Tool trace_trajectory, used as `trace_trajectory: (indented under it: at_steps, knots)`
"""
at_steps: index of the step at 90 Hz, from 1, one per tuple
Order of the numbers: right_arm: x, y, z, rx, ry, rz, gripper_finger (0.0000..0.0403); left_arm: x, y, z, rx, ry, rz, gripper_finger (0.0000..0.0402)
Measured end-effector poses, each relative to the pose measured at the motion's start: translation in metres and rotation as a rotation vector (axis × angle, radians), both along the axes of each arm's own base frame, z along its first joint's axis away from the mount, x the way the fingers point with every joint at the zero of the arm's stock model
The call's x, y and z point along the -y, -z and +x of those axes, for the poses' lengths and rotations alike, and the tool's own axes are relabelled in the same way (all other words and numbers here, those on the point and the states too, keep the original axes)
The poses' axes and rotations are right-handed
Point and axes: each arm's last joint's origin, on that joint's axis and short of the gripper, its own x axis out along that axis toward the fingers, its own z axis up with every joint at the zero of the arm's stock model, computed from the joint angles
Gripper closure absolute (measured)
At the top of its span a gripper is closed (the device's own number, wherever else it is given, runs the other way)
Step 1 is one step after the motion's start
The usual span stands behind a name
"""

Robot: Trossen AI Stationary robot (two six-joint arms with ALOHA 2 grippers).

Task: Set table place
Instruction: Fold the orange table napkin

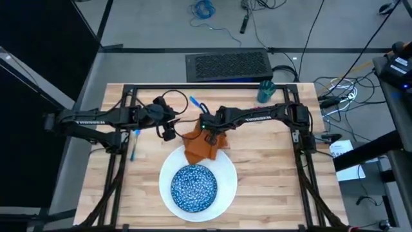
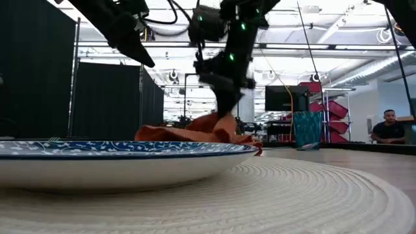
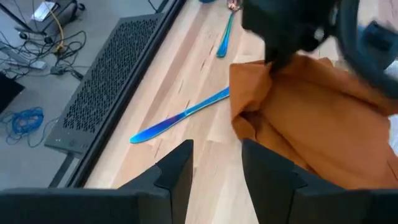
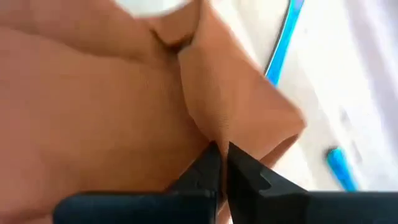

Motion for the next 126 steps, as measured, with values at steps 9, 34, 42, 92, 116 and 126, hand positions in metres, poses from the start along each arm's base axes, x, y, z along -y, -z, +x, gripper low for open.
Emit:
trace_trajectory:
  at_steps: [9,34,42,92,116,126]
  knots:
    - [0.002,-0.037,0.006,0.027,-0.045,-0.053,0.0403,0.000,0.001,-0.001,-0.015,-0.001,-0.002,0.0281]
    - [0.007,-0.136,-0.001,0.126,-0.129,-0.161,0.0403,-0.003,0.000,-0.001,-0.005,-0.029,0.015,0.0281]
    - [0.009,-0.158,-0.009,0.144,-0.136,-0.170,0.0403,-0.005,0.001,0.002,0.061,-0.031,0.016,0.0281]
    - [0.064,-0.194,-0.036,0.263,-0.109,-0.113,0.0403,0.000,0.013,0.044,0.547,-0.017,-0.176,0.0281]
    - [0.091,-0.196,-0.041,0.320,-0.099,-0.084,0.0403,-0.005,0.031,0.075,0.484,-0.137,-0.168,0.0281]
    - [0.101,-0.197,-0.045,0.319,-0.083,-0.103,0.0403,-0.006,0.035,0.083,0.477,-0.161,-0.194,0.0281]
